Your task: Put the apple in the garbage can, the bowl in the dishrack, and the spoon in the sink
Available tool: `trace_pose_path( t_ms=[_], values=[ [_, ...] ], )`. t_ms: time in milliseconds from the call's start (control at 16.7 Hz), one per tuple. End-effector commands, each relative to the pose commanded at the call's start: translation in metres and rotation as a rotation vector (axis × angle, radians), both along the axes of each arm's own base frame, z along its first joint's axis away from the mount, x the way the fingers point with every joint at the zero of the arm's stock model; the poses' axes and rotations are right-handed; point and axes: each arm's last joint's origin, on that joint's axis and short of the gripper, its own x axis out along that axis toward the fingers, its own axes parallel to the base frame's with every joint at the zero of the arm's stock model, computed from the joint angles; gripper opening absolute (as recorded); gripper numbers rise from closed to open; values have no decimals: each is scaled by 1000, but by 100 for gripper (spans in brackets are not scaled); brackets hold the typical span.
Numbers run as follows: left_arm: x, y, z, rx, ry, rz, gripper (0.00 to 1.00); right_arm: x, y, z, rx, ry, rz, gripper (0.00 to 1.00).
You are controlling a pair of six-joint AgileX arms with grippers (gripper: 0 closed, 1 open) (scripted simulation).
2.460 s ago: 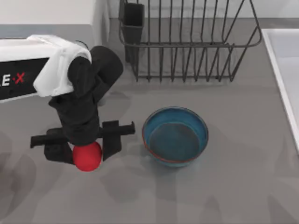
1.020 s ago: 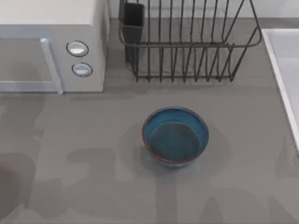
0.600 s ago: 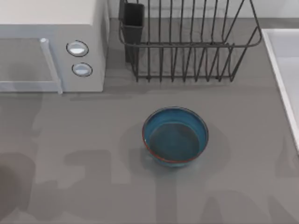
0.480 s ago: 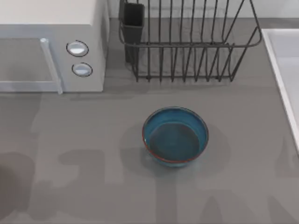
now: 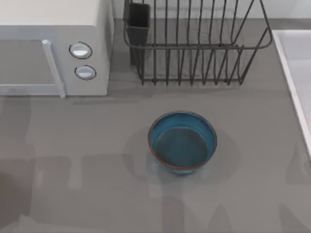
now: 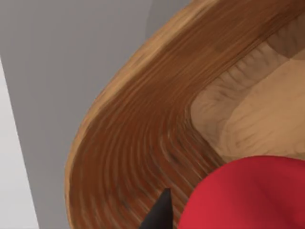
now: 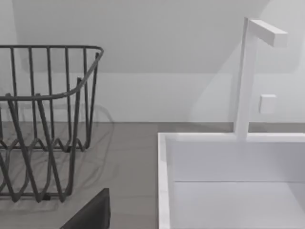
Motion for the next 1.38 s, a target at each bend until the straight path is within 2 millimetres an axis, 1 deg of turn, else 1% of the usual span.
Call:
trace_pose_path(
  t_ms=[180, 960, 1020, 1380],
  values=[
    [0, 0, 0, 0, 0, 0, 0, 0, 0, 0, 0, 0, 0, 100],
    [0, 0, 0, 0, 0, 0, 98, 0, 0, 0, 0, 0, 0, 100],
    [0, 0, 0, 0, 0, 0, 100, 0, 0, 0, 0, 0, 0, 100],
    [0, 0, 0, 0, 0, 0, 100, 0, 0, 0, 0, 0, 0, 100]
  ],
)
